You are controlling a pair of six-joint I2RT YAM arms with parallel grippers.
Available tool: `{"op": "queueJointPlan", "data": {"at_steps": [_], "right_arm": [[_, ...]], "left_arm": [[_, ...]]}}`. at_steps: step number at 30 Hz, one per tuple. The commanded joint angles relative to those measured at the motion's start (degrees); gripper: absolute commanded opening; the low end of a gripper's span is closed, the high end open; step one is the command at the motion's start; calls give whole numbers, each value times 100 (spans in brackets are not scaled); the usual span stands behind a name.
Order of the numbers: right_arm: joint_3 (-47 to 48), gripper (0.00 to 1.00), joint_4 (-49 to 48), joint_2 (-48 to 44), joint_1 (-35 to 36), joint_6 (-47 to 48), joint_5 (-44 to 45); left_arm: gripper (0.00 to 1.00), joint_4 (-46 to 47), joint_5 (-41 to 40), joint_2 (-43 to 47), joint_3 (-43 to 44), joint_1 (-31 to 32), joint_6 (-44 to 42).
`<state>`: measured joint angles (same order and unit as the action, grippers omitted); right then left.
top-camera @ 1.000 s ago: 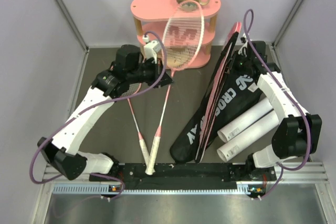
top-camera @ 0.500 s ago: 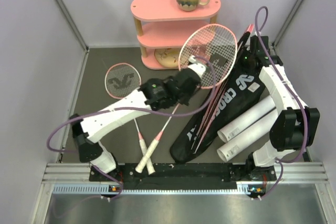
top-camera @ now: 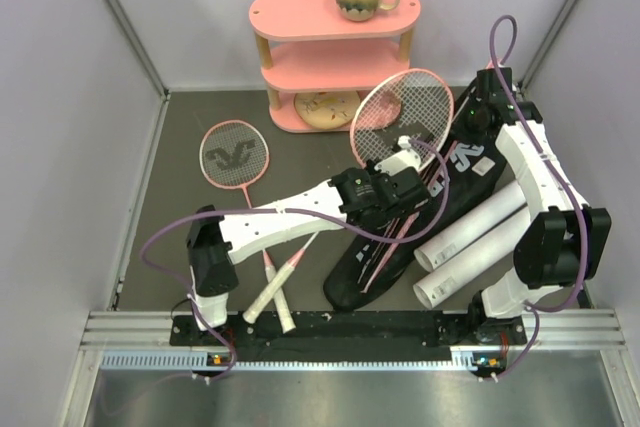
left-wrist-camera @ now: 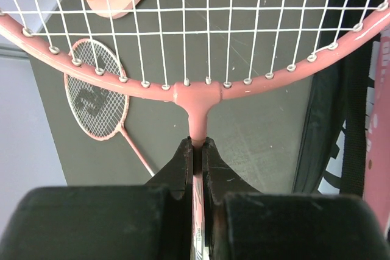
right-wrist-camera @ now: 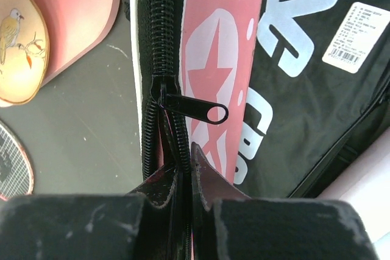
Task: Pack up the badminton gear
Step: Place the racket in the racket bag.
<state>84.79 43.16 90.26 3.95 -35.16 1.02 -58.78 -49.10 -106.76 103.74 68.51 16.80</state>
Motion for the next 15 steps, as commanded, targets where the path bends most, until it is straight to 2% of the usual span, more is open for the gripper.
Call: {"op": "queueJointPlan", "data": {"at_steps": [1,5,15], "right_arm": [[274,0,35,-316,-34,-289,399],[292,0,96,-377,-25,-474,654],[257,0,79,-369,-52,-1098,470]], "left_arm": [[0,-291,-136,-169,576,110,34],[0,-598,-117,-485,796,171,78],[0,-1293,-443,-1101,1157,294,789]]}}
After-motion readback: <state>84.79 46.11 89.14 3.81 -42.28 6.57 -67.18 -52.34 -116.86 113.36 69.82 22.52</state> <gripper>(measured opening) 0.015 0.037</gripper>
